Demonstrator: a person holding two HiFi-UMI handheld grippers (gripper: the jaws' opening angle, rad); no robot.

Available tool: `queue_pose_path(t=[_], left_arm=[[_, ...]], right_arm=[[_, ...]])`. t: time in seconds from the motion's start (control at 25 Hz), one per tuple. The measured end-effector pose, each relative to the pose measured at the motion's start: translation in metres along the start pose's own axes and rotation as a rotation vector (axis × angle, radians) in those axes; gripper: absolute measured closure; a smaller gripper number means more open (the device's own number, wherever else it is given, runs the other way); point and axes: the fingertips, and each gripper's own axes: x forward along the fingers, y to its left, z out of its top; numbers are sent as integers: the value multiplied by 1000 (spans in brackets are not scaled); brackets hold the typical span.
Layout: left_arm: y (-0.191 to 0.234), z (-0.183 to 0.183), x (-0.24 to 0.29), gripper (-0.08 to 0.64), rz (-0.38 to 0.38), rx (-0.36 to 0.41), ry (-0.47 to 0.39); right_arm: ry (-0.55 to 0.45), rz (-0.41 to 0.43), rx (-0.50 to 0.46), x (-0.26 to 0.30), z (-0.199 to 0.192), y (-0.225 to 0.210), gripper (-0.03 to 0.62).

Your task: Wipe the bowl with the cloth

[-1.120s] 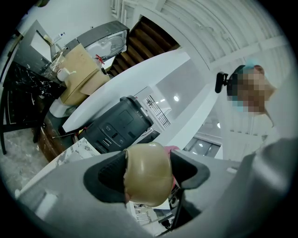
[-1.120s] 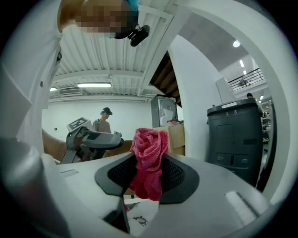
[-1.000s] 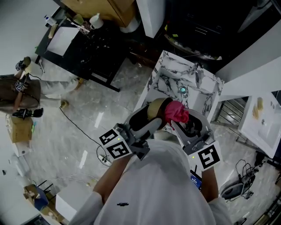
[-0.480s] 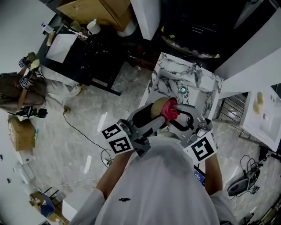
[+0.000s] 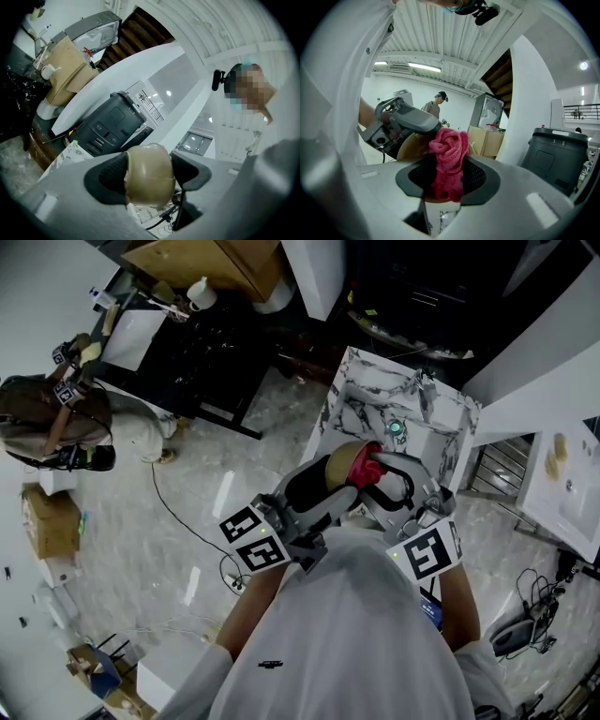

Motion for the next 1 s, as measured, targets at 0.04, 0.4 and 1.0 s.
queue_pose_path(t=[0.04,0.4,1.0], left_arm=[[0,1,-1,253,5,9,-2],[-2,15,-8,252,9,6,-45],[-2,27,5,256,11,31,-89]], right_arm=[[4,3,1,-1,-1,-2,445],[39,41,16,-7,-2,0,445],[2,188,104,-19,7,22,446]])
